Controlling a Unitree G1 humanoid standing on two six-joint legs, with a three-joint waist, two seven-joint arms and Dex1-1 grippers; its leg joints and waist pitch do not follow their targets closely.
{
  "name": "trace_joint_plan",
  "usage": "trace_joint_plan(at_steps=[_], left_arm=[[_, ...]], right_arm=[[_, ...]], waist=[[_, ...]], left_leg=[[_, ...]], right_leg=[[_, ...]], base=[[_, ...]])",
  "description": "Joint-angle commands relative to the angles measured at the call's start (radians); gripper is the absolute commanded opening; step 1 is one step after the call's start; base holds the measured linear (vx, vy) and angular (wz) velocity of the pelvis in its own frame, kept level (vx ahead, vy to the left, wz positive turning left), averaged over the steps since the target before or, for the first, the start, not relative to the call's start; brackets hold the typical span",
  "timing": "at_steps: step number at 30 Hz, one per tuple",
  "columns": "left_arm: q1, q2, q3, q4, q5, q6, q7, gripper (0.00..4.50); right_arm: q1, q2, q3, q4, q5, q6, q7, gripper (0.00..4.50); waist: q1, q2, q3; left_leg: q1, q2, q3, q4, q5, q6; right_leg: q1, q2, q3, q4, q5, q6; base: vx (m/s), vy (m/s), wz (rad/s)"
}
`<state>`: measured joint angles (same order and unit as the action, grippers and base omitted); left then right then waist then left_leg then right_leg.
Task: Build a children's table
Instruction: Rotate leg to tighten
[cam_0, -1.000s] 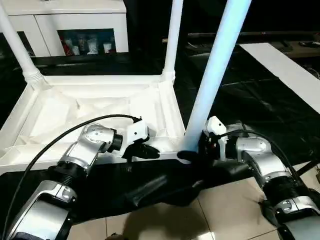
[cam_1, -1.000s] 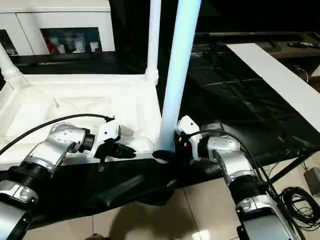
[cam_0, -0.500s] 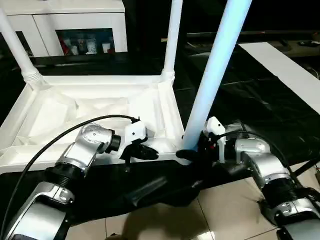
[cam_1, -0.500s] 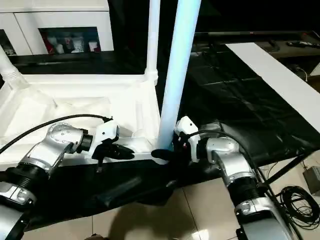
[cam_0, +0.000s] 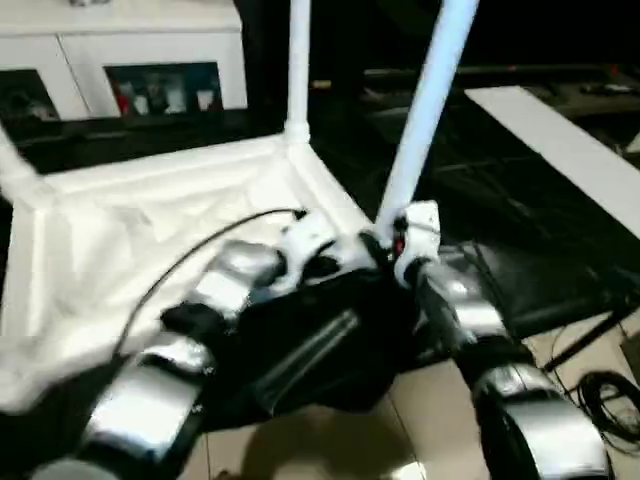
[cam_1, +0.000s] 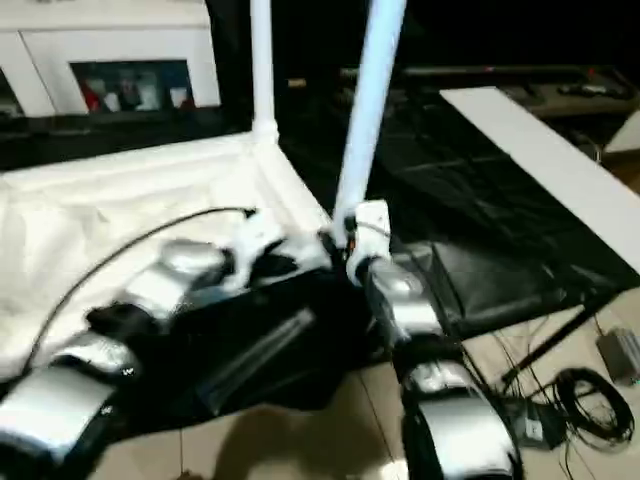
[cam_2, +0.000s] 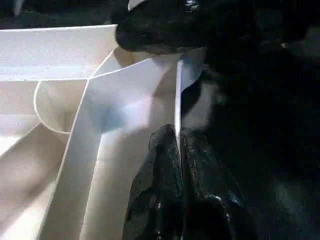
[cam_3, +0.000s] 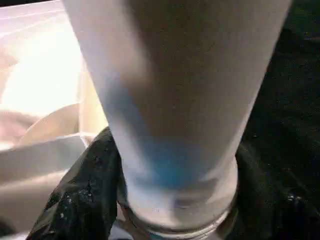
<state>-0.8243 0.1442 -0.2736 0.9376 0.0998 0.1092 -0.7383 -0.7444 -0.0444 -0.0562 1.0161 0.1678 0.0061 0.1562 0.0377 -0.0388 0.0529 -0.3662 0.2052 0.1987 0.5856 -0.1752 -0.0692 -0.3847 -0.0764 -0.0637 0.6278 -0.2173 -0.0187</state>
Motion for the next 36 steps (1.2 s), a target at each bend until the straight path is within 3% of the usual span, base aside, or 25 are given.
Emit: trace_joint_plan(at_steps=[1,4,6,7,13,17,19,21,25,29,32,33,36], left_arm=[[-0.011,0.011,0.022,0.05,0.028,0.001,0.075,0.0],[-0.002,0.015,0.015,0.042,0.037,-0.02,0.047,0.0],[0.004,0.02,0.011,0.034,0.039,-0.034,0.03,0.0],[0.01,0.025,0.007,0.029,0.038,-0.039,0.02,0.0],[0.038,0.062,-0.016,0.004,0.033,-0.098,-0.05,0.0],[0.079,0.106,-0.031,-0.033,0.027,-0.156,-0.162,0.0],[0.097,0.123,-0.039,-0.053,0.015,-0.201,-0.235,0.0],[0.112,0.138,-0.045,-0.079,0.002,-0.199,-0.291,0.0],[0.147,0.171,-0.055,-0.149,-0.045,-0.209,-0.426,0.0],[0.178,0.201,-0.063,-0.235,-0.09,-0.185,-0.545,0.0],[0.182,0.21,-0.063,-0.25,-0.09,-0.188,-0.566,0.0],[0.181,0.214,-0.062,-0.25,-0.085,-0.19,-0.566,0.0],[0.182,0.217,-0.059,-0.251,-0.084,-0.186,-0.565,0.0]], right_arm=[[-0.001,0.013,0.013,0.059,-0.029,-0.013,0.001,2.66],[-0.015,0.032,0.025,0.065,-0.035,-0.041,0.083,2.66],[-0.013,0.035,0.014,0.055,-0.017,-0.051,0.123,2.66],[-0.011,0.04,-0.004,0.044,0.009,-0.061,0.17,3.22],[0.021,-0.018,0.039,-0.009,-0.009,-0.128,0.3,3.72],[0.086,-0.118,0.081,-0.121,0.002,-0.064,0.535,3.86],[0.12,-0.159,0.105,-0.181,0.009,-0.035,0.645,3.86],[0.15,-0.198,0.131,-0.228,0.008,-0.032,0.728,3.86],[0.182,-0.253,0.164,-0.279,0.009,-0.038,0.853,3.86],[0.196,-0.277,0.199,-0.32,0.004,-0.03,0.935,3.86],[0.205,-0.286,0.216,-0.348,-0.001,-0.008,0.977,3.86],[0.204,-0.285,0.226,-0.35,-0.008,-0.004,0.993,3.71],[0.203,-0.287,0.235,-0.346,-0.017,-0.006,1.001,3.51]], waist=[[0.003,0.006,-0.067],[0.007,0.003,-0.068],[0.009,0.001,-0.067],[0.01,0.003,-0.065],[0.003,0.002,-0.063],[0.005,0.006,-0.066],[0.009,0.0,-0.067],[0.008,0.002,-0.066],[0.015,0.008,-0.061],[0.026,0.01,-0.061],[0.037,0.009,-0.061],[0.039,0.005,-0.061],[0.042,0.006,-0.061]], left_leg=[[0.013,0.028,-0.014,-0.063,-0.164,0.015],[0.008,0.027,-0.012,-0.059,-0.117,0.059],[0.007,0.028,-0.012,-0.059,-0.119,0.073],[0.008,0.03,-0.013,-0.061,-0.129,0.072],[0.007,0.033,-0.016,-0.064,-0.161,0.06],[0.007,0.032,-0.015,-0.059,-0.135,0.088],[0.003,0.033,-0.015,-0.057,-0.11,0.118],[0.005,0.032,-0.014,-0.057,-0.122,0.117],[0.009,0.04,-0.013,-0.062,-0.17,0.082],[0.014,0.042,-0.011,-0.063,-0.174,0.066],[0.014,0.042,-0.01,-0.063,-0.159,0.068],[0.014,0.041,-0.01,-0.064,-0.158,0.065],[0.014,0.041,-0.011,-0.064,-0.161,0.056]], right_leg=[[0.038,-0.067,0.053,-0.075,-0.039,-0.232],[0.044,-0.068,0.051,-0.068,0.038,-0.247],[0.047,-0.07,0.05,-0.071,0.023,-0.25],[0.046,-0.071,0.05,-0.073,-0.003,-0.249],[0.046,-0.071,0.048,-0.077,-0.059,-0.246],[0.05,-0.068,0.049,-0.071,-0.002,-0.257],[0.053,-0.066,0.049,-0.065,0.063,-0.261],[0.05,-0.067,0.048,-0.067,0.046,-0.265],[0.045,-0.068,0.047,-0.075,-0.046,-0.268],[0.04,-0.069,0.048,-0.073,-0.055,-0.273],[0.039,-0.066,0.049,-0.07,-0.04,-0.264],[0.04,-0.067,0.049,-0.07,-0.043,-0.259],[0.039,-0.069,0.049,-0.071,-0.062,-0.251]], base=[[0.0,0.0,0.0],[0.0,0.0,0.0],[0.0,0.0,0.0],[0.0,0.0,0.0],[0.0,0.0,0.0],[0.0,0.0,0.0],[0.0,0.0,0.0],[0.0,0.0,0.0],[0.0,0.0,0.0],[0.0,0.0,0.0],[0.0,0.0,0.0],[0.0,0.0,0.0],[0.0,0.0,0.0]])
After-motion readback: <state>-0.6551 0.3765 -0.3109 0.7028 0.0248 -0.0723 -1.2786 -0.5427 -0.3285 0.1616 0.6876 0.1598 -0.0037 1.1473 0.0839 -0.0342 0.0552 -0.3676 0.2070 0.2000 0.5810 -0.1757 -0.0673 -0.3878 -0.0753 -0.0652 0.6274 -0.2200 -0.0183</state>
